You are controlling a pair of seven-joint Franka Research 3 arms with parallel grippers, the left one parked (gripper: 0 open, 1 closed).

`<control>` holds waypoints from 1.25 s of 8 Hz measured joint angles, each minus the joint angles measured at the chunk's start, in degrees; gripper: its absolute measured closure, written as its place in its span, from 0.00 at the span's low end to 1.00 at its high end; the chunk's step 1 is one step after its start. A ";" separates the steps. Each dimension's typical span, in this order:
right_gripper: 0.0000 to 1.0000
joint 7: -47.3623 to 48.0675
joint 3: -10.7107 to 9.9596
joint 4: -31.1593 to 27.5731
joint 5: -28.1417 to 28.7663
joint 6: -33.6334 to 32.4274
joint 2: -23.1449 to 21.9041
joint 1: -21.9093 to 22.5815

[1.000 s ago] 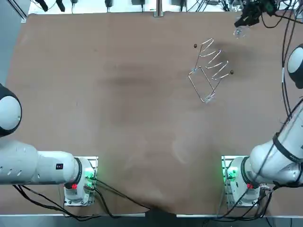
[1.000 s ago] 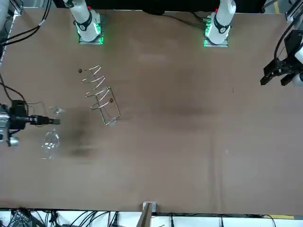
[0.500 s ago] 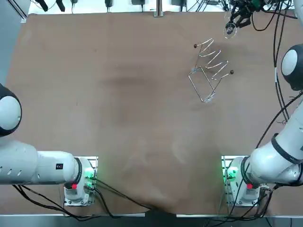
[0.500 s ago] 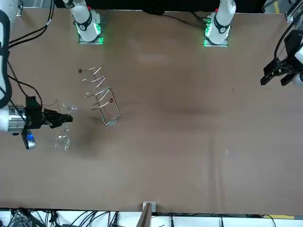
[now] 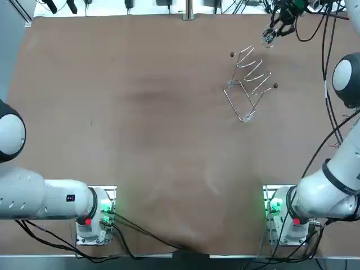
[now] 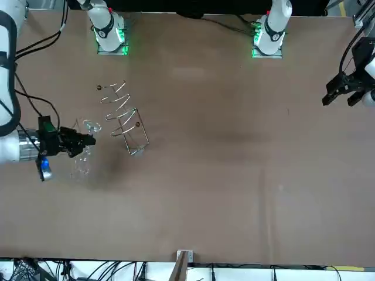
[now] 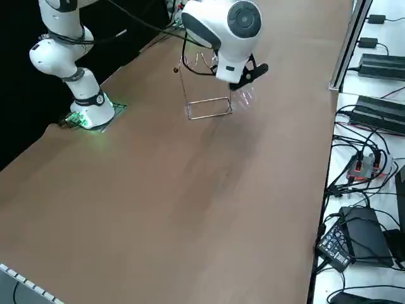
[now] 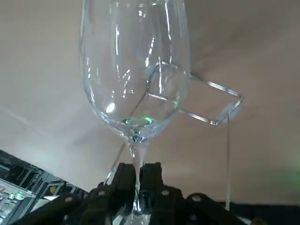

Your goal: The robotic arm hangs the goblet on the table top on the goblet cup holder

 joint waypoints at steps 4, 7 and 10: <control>0.91 8.19 0.11 -0.04 0.00 -3.58 0.00 2.44; 0.91 9.53 0.13 -0.77 0.00 -5.57 0.18 3.17; 0.91 10.93 0.23 -1.19 1.11 -7.34 0.31 3.81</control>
